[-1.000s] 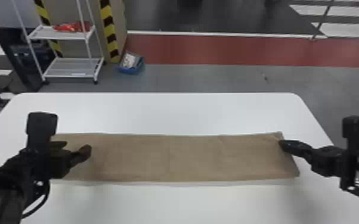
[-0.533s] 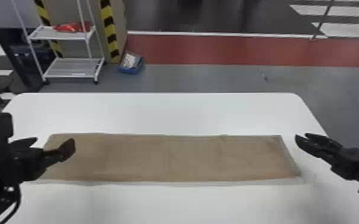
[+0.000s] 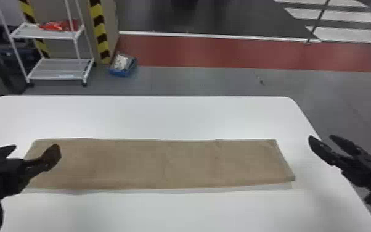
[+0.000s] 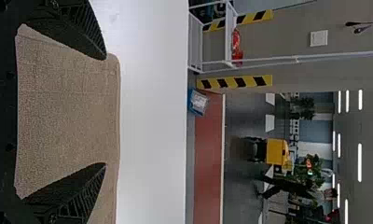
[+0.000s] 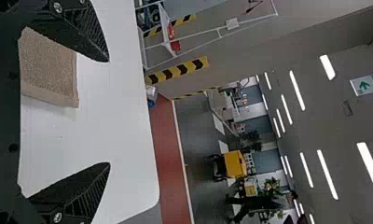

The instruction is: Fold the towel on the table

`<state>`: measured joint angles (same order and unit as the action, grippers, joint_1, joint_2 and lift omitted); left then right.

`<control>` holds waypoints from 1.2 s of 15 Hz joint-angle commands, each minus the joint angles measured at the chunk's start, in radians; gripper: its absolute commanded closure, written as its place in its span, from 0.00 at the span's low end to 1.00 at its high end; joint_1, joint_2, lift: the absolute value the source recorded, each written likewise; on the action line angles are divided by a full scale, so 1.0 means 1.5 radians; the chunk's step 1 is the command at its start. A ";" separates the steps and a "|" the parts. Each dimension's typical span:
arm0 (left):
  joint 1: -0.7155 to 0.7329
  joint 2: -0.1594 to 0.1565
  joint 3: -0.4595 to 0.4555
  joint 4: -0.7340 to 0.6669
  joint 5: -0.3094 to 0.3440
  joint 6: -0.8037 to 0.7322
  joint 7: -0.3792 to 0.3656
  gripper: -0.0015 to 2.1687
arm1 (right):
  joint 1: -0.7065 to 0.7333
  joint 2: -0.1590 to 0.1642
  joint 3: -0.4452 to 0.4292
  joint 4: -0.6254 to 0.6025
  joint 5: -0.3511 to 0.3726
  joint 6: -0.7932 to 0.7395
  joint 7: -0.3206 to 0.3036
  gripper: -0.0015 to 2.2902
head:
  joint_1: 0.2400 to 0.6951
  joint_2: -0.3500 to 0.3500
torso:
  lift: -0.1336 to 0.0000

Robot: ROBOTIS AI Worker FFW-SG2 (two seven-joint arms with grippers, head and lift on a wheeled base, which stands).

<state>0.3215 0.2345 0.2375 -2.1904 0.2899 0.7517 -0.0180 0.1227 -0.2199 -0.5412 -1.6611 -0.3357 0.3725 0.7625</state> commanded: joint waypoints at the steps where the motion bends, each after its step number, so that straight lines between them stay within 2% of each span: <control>1: 0.000 -0.006 -0.015 0.014 0.000 -0.046 0.011 0.04 | 0.006 0.018 0.004 -0.025 0.039 0.001 -0.001 0.03 | 1.00 0.38 | 0.07; 3: 0.004 -0.019 -0.023 0.029 -0.004 -0.084 0.046 0.04 | 0.020 0.040 0.004 -0.063 0.059 0.001 -0.006 0.04 | 1.00 0.39 | 0.07; 4: 0.011 -0.023 -0.028 0.048 -0.003 -0.150 0.060 0.04 | 0.029 0.050 0.000 -0.076 0.059 0.005 -0.012 0.04 | 1.00 0.39 | 0.07; 5: 0.013 -0.024 -0.034 0.067 -0.003 -0.180 0.060 0.04 | 0.032 0.066 -0.008 -0.083 0.059 0.019 -0.012 0.04 | 1.00 0.40 | 0.07; 7: 0.013 -0.024 -0.044 0.089 -0.003 -0.195 0.060 0.04 | 0.032 0.081 -0.015 -0.069 0.059 0.025 -0.015 0.04 | 1.00 0.41 | 0.07; 18: -0.003 -0.027 -0.048 0.107 0.001 -0.211 0.059 0.04 | 0.037 0.084 -0.046 -0.061 0.057 0.040 -0.016 0.04 | 1.00 0.37 | 0.07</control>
<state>0.3160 0.1934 0.1656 -2.0291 0.2895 0.4345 0.0708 0.1759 -0.0939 -0.6066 -1.7522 -0.2487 0.4318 0.7376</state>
